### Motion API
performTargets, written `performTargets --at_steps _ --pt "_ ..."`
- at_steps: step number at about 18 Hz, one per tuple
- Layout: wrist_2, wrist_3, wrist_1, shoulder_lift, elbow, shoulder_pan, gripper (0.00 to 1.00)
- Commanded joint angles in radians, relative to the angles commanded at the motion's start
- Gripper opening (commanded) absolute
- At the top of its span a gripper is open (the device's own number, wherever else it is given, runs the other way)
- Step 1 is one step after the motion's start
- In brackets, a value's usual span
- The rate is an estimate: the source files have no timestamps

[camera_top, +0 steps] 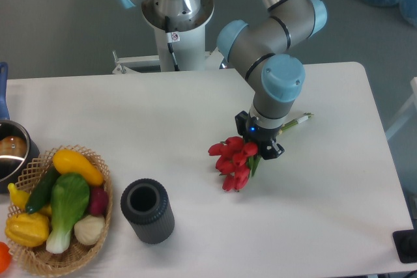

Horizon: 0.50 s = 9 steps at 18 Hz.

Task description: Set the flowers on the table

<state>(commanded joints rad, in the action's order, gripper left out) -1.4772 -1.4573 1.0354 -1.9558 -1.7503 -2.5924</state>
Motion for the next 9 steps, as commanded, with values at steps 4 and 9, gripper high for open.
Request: performTargets --at_steps 4,9 --pt "0.011 -0.003 0.0 0.0 0.0 -0.002 1.0" --pt "0.011 -0.012 -0.002 0.012 0.006 -0.02 1.0"
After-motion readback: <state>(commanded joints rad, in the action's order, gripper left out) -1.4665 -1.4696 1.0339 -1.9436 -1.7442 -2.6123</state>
